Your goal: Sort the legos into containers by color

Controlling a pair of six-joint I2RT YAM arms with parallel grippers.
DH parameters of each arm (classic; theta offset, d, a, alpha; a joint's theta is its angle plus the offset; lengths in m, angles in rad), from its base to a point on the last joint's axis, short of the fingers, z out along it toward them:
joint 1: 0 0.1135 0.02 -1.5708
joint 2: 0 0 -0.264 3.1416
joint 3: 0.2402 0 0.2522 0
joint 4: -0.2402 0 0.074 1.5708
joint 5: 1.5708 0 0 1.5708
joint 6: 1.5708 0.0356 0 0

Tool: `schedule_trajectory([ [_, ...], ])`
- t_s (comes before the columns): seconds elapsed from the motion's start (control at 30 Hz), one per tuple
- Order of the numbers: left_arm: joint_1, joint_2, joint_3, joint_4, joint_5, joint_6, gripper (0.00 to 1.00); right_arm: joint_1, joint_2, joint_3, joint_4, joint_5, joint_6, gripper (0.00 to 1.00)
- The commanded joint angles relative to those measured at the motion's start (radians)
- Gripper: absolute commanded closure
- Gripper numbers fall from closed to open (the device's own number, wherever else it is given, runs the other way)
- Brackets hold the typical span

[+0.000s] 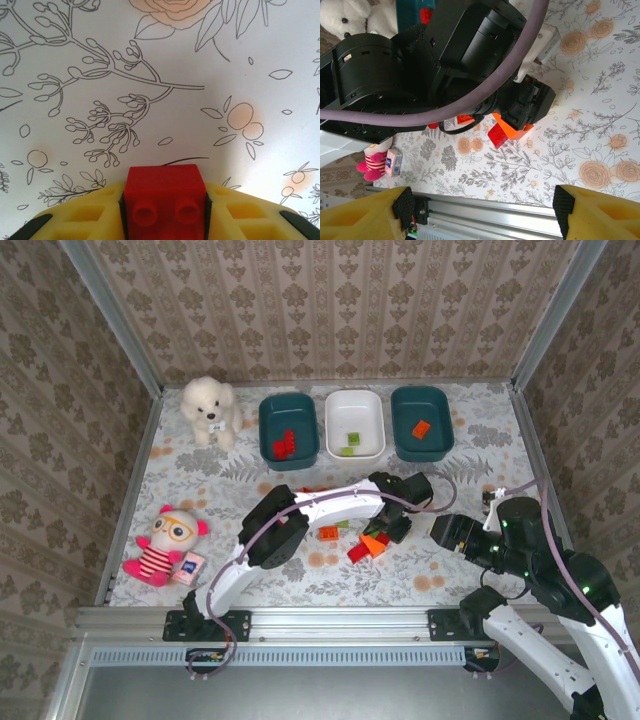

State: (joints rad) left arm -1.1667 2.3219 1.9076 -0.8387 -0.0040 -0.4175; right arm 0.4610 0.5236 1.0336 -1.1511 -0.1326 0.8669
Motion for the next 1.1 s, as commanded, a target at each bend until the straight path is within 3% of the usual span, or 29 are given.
schedule_trajectory([
  [0.0,-0.007,-0.004,0.020,-0.024,-0.015,0.003,0.68,0.005,0.006,-0.014,0.017,-0.018,0.003,0.24],
  [0.2,0.030,-0.031,0.111,0.003,0.007,-0.013,0.73,0.005,0.014,-0.012,0.029,-0.025,-0.009,0.24],
  [0.37,0.117,-0.120,0.155,0.060,0.032,-0.075,0.74,0.006,0.034,-0.004,0.084,-0.054,-0.014,0.24],
  [0.57,0.277,-0.277,0.114,0.114,0.041,-0.114,0.75,0.005,0.099,-0.008,0.149,-0.081,-0.034,0.25],
  [0.77,0.482,-0.362,0.018,0.123,0.049,-0.065,0.75,0.005,0.226,-0.045,0.260,-0.162,-0.044,0.24],
  [1.07,0.671,-0.252,-0.003,0.133,0.078,-0.014,0.76,0.008,0.454,-0.008,0.393,-0.230,-0.066,0.25],
])
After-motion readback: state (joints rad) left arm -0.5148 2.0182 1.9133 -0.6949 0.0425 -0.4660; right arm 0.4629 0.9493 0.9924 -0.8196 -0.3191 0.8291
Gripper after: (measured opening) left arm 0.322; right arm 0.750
